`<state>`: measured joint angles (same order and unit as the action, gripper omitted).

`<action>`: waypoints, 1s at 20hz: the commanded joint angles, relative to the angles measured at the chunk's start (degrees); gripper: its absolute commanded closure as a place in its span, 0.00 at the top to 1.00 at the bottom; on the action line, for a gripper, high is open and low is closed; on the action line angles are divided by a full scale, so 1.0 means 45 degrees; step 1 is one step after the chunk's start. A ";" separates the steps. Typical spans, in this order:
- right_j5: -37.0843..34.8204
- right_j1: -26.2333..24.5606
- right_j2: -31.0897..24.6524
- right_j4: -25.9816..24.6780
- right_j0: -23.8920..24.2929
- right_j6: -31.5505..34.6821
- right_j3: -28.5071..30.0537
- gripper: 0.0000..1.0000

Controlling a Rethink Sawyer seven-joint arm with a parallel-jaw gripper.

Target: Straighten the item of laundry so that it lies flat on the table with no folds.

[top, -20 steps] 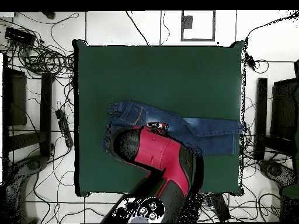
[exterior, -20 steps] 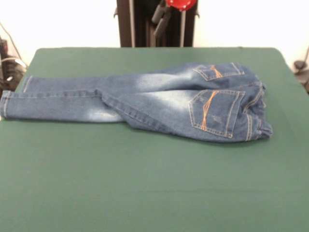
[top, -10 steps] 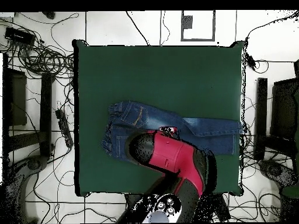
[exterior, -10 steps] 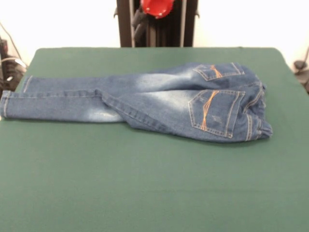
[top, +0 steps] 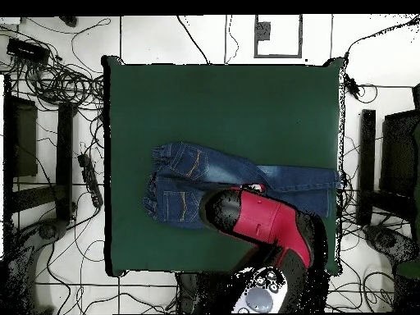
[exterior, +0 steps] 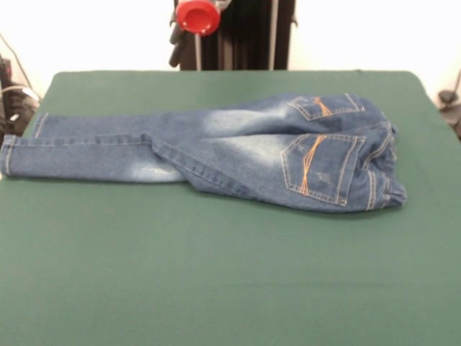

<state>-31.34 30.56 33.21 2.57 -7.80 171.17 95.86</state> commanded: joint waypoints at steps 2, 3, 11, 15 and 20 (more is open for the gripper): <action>0.1326 -0.1120 -0.2703 -0.0206 0.0008 -0.0065 0.1107 1.00; 0.1462 -0.1307 -0.2655 -0.0209 -0.0049 0.0136 0.1020 1.00; 0.2169 -0.1841 -0.2707 -0.0113 -0.0037 0.0412 0.0888 1.00; 0.2232 -0.1733 -0.2929 0.0017 0.0190 0.0344 0.1061 1.00; 0.2442 -0.1909 -0.2967 -0.0041 0.0317 0.0311 0.1016 1.00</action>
<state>-23.17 24.37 28.96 2.60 -6.25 171.17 96.40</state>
